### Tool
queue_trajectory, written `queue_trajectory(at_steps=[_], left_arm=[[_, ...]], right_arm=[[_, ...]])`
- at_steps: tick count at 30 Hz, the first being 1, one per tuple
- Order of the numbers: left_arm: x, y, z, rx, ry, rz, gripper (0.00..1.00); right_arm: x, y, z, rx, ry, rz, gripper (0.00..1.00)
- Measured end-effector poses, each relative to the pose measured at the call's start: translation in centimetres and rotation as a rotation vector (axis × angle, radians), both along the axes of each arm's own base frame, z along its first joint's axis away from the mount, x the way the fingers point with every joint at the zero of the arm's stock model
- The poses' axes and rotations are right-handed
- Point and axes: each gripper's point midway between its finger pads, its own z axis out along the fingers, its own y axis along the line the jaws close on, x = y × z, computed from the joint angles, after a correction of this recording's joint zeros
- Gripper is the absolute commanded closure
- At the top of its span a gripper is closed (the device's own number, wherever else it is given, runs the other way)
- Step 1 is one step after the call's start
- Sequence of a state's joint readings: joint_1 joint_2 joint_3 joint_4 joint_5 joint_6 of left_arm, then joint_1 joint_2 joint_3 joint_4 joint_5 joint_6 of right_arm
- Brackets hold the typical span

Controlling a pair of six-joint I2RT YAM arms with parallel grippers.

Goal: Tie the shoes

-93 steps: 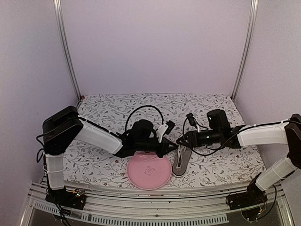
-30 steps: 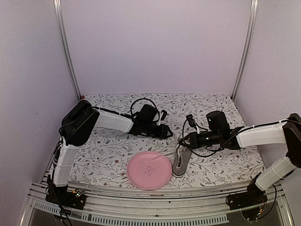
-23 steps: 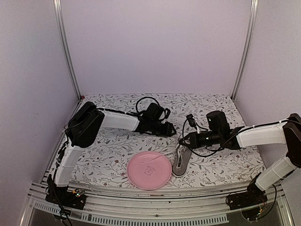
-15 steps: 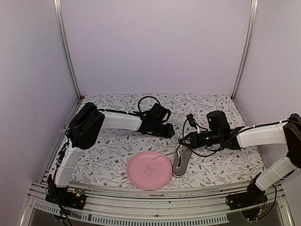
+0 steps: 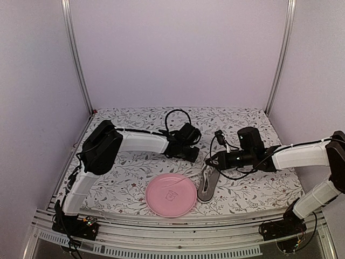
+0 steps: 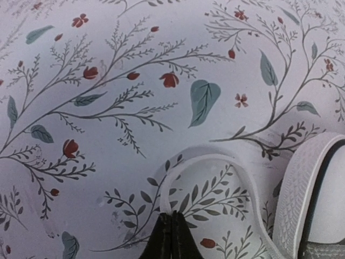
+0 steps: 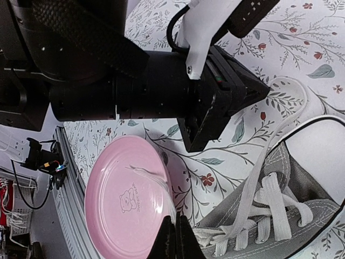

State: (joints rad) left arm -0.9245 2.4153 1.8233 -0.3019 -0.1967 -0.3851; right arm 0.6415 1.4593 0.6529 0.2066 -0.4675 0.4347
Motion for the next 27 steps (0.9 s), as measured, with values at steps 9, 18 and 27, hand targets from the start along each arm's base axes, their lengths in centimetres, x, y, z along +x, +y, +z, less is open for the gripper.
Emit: queue_trajectory(at_steps=[9, 18, 27], left_arm=[[-2.1, 2.5, 1.1, -0.017, -0.011, -0.007, 1.00], [-8.8, 3.8, 12.7, -0.377, 0.038, -0.113, 1.00], [-22.2, 1.0, 10.7, -0.487, 0.353, -0.315, 1.00]], right_arm=[[0.4, -0.3, 0.4, 0.001, -0.007, -0.033, 0.98], [1.2, -0.9, 0.0, -0.025, 0.016, -0.105, 0.98], [2.3, -0.7, 0.6, -0.020, 0.023, -0.143, 0.98]])
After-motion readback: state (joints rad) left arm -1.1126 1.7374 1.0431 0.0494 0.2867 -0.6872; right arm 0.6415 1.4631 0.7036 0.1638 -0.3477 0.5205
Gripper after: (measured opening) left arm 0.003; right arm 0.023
